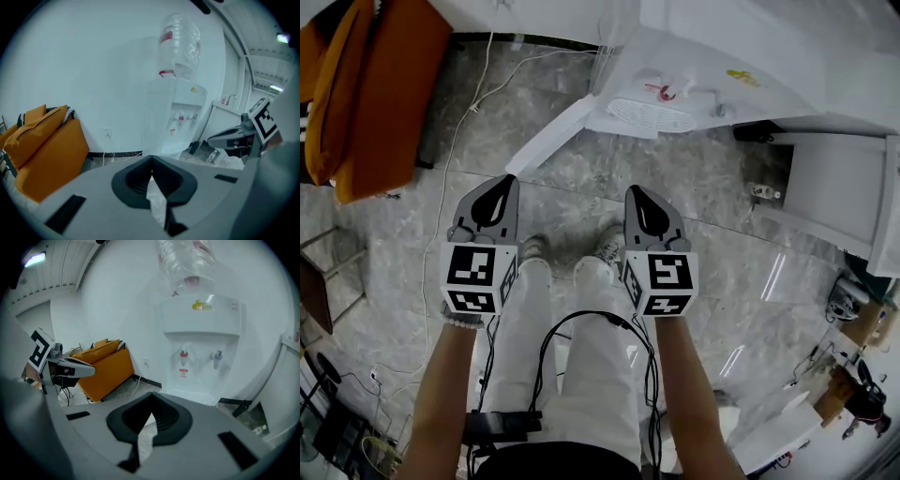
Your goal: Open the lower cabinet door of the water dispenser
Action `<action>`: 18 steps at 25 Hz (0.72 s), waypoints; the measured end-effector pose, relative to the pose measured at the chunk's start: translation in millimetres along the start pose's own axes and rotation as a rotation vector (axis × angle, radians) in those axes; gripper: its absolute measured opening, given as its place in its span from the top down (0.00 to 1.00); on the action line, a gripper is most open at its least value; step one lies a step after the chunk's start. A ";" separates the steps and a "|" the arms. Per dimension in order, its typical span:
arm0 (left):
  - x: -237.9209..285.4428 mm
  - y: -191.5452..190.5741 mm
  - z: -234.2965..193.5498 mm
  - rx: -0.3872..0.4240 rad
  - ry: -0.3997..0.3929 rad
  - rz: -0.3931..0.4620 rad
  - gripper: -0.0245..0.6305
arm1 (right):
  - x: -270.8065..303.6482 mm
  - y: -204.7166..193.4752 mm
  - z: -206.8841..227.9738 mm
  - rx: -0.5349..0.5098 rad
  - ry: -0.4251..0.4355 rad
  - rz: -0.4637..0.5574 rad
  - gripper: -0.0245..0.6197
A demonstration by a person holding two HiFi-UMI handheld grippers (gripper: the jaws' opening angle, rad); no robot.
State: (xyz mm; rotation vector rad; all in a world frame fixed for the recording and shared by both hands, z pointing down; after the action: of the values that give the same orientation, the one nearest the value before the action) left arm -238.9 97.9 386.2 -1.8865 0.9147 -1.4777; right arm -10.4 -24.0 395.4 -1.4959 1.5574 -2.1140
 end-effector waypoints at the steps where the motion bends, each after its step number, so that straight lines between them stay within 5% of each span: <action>1: -7.9 9.7 3.5 0.009 -0.005 0.009 0.94 | -7.0 9.2 -2.2 -0.003 0.007 0.014 0.95; 18: -136.6 133.2 56.0 0.201 -0.076 0.167 0.94 | -134.1 120.2 -22.8 -0.047 0.002 0.208 0.95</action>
State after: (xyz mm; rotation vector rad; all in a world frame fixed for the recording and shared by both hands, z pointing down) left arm -228.1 127.5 189.8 -1.6670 0.8337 -1.3370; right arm -10.9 14.8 218.0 -1.2821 1.6931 -1.9765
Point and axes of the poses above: the fingertips, and each gripper's own axes: x forward along the fingers, z to its right, y out of its top, the point moved 9 cm from there along -x, backward along the fingers, and after that the axes turned 11 degrees about -y, right-handed, at the moved point
